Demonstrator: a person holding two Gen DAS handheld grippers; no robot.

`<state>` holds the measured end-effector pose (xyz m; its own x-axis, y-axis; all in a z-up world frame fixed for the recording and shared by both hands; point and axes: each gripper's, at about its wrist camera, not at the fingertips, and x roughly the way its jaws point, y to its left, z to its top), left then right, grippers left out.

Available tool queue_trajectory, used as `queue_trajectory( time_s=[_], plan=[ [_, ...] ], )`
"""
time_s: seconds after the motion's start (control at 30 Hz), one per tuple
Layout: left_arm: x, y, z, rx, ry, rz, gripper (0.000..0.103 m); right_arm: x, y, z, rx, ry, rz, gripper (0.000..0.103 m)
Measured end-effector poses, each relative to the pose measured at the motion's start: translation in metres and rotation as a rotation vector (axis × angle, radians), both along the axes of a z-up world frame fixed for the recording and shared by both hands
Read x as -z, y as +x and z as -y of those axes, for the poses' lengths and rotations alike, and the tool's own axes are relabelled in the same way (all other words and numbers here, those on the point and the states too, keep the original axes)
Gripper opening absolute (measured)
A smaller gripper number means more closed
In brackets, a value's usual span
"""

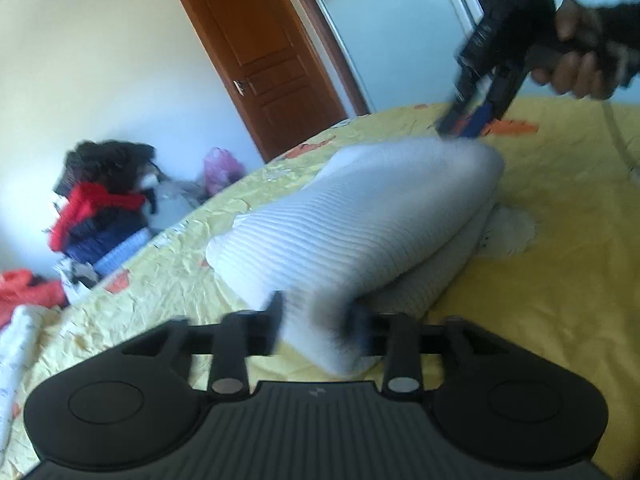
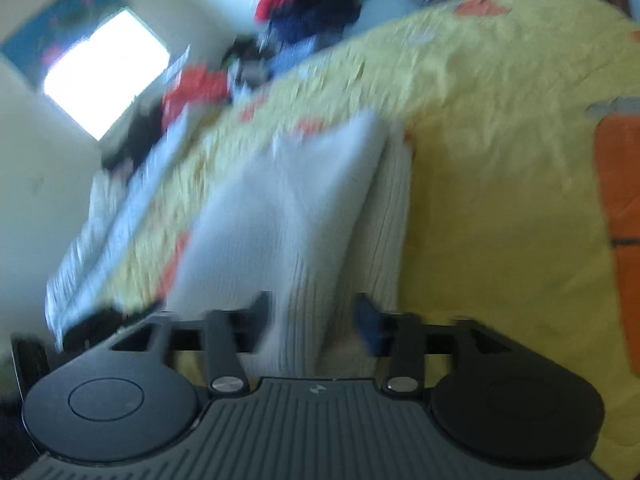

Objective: Fold small clothes

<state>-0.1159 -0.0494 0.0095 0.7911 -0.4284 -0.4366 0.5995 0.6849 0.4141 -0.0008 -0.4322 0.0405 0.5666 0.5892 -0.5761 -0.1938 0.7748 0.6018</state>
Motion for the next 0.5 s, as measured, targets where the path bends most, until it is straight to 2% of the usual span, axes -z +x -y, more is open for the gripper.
queue_trajectory(
  time_s=[0.03, 0.07, 0.1, 0.17, 0.23, 0.27, 0.33, 0.37, 0.4, 0.5],
  plan=[
    [-0.006, 0.0, -0.008, 0.003, -0.017, -0.008, 0.079, -0.006, 0.001, 0.009, 0.049, 0.049, 0.038, 0.086],
    [-0.013, 0.002, -0.017, -0.002, -0.048, -0.016, 0.087, -0.008, 0.004, 0.017, 0.09, 0.09, 0.072, 0.101],
    [-0.021, 0.008, -0.029, -0.009, -0.099, -0.031, 0.092, -0.009, 0.01, 0.023, 0.126, 0.115, 0.091, 0.102],
    [-0.036, 0.029, -0.047, -0.063, -0.217, -0.106, 0.092, -0.002, 0.028, 0.025, 0.154, 0.096, 0.066, 0.102],
    [-0.047, 0.068, -0.066, -0.148, -0.428, -0.282, 0.091, 0.012, 0.049, 0.021, 0.15, 0.059, 0.021, 0.102],
    [-0.045, 0.092, -0.074, -0.181, -0.557, -0.414, 0.091, 0.02, 0.059, 0.017, 0.144, 0.044, -0.001, 0.101],
    [-0.031, 0.133, -0.08, -0.25, -0.742, -0.611, 0.091, 0.037, 0.077, 0.012, 0.137, 0.028, -0.056, 0.099],
    [-0.023, 0.149, -0.076, -0.276, -0.799, -0.669, 0.091, 0.045, 0.085, 0.008, 0.133, 0.03, -0.083, 0.097],
    [-0.015, 0.163, -0.07, -0.275, -0.825, -0.711, 0.091, 0.052, 0.09, 0.005, 0.125, 0.041, -0.104, 0.096],
    [0.009, 0.198, -0.047, -0.298, -0.834, -0.845, 0.091, 0.058, 0.101, -0.008, 0.086, 0.087, -0.116, 0.085]
  ],
)
